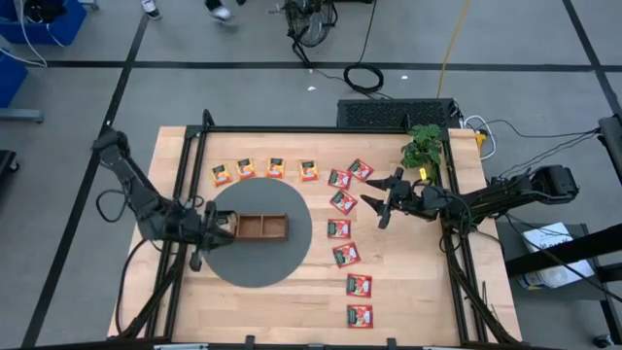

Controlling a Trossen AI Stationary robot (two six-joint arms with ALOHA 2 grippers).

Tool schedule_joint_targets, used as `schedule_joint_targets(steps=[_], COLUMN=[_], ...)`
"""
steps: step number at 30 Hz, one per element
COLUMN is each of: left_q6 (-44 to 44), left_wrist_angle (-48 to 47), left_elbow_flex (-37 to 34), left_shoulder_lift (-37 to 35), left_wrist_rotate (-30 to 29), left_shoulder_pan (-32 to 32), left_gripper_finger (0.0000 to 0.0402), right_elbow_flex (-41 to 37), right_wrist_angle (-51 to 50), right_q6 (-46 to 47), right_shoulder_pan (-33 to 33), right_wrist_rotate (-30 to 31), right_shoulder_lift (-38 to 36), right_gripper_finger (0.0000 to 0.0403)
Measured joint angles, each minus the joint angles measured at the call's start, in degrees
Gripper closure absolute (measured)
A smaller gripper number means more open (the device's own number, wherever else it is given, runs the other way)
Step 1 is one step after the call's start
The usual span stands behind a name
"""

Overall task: Pick & Place Tea
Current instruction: Put the red tea bag into the middle section of the wooden organizer

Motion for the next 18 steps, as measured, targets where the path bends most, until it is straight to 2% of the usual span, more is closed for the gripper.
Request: schedule_joint_targets(steps=[2, 7, 12, 18], left_q6=[2.2, -0.8, 3.6, 4.6], left_wrist_angle=[-1.5, -12.0, -12.5, -19.5], left_elbow_flex=[-0.6, -1.4, -3.2, -3.8], left_shoulder_lift=[-1.9, -9.5, -18.7, -25.5], left_wrist_rotate=[2.3, 3.7, 13.1, 15.7], left_shoulder_pan=[3.3, 11.2, 17.8, 23.4], left_gripper_finger=[0.0355, 0.0355, 0.0355, 0.0355], right_elbow_flex=[0.0, 0.0, 0.0, 0.0], right_wrist_angle=[0.1, 0.1, -0.8, -1.6], right_q6=[0.5, 1.2, 1.2, 0.5], right_shoulder_pan=[0.0, 0.0, 0.0, 0.0], right_wrist_rotate=[0.0, 0.0, -0.1, -3.3], right_shoulder_lift=[0.0, 0.0, 0.0, 0.0], right_gripper_finger=[0.0190, 0.0190, 0.0190, 0.0190])
